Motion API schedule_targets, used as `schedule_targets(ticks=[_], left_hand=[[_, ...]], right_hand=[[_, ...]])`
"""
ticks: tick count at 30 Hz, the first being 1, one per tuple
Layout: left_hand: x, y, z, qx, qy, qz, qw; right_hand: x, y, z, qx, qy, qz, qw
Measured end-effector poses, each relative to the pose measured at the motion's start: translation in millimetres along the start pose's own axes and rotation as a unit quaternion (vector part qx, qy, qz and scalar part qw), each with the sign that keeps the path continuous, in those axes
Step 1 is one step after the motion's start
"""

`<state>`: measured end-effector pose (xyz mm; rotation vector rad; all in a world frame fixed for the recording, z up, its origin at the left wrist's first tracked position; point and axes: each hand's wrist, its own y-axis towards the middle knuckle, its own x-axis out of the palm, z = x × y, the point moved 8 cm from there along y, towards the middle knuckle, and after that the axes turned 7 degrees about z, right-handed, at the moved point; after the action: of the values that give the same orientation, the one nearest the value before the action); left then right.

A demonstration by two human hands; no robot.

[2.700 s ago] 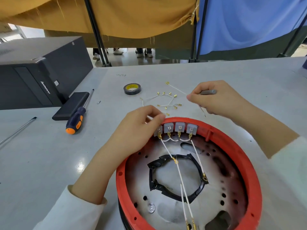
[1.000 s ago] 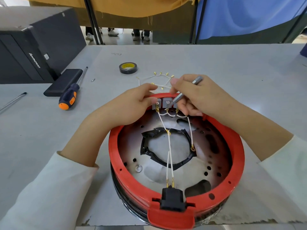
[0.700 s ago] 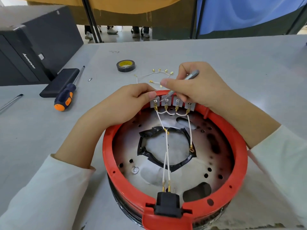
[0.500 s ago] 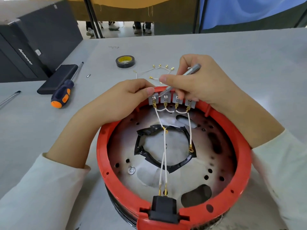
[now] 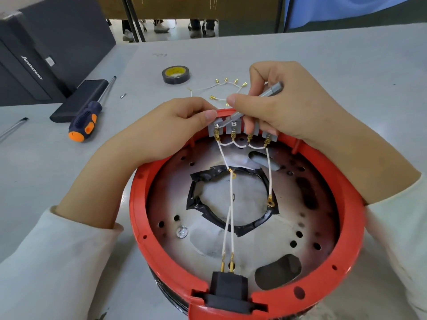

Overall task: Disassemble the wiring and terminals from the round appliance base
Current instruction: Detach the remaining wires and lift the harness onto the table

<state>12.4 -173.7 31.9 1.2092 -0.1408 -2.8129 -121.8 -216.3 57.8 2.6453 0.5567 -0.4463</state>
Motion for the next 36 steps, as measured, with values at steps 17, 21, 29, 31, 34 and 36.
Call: schedule_targets(ticks=[17,21,29,31,34,36], left_hand=[[0,0,1,0.0,0.019,0.008,1.0],[0,0,1,-0.002,0.016,0.004,1.0],[1,-2,2,-0.009,0.0,-0.005,1.0],[1,-2,2,-0.011,-0.001,-0.004,1.0],[1,-1,2,-0.01,0.0,-0.002,1.0],[1,-1,2,-0.01,0.0,-0.002,1.0]], right_hand=[[3,13,6,0.081,-0.02,-0.009,0.997],[-2,7,4,0.044,-0.005,0.019,0.999],[-4,4,2,0.007,-0.024,0.034,0.999],[-4,3,2,0.011,-0.025,0.033,0.999],[-4,4,3,0.022,-0.024,0.027,0.999],[-4,5,4,0.041,-0.015,0.02,0.999]])
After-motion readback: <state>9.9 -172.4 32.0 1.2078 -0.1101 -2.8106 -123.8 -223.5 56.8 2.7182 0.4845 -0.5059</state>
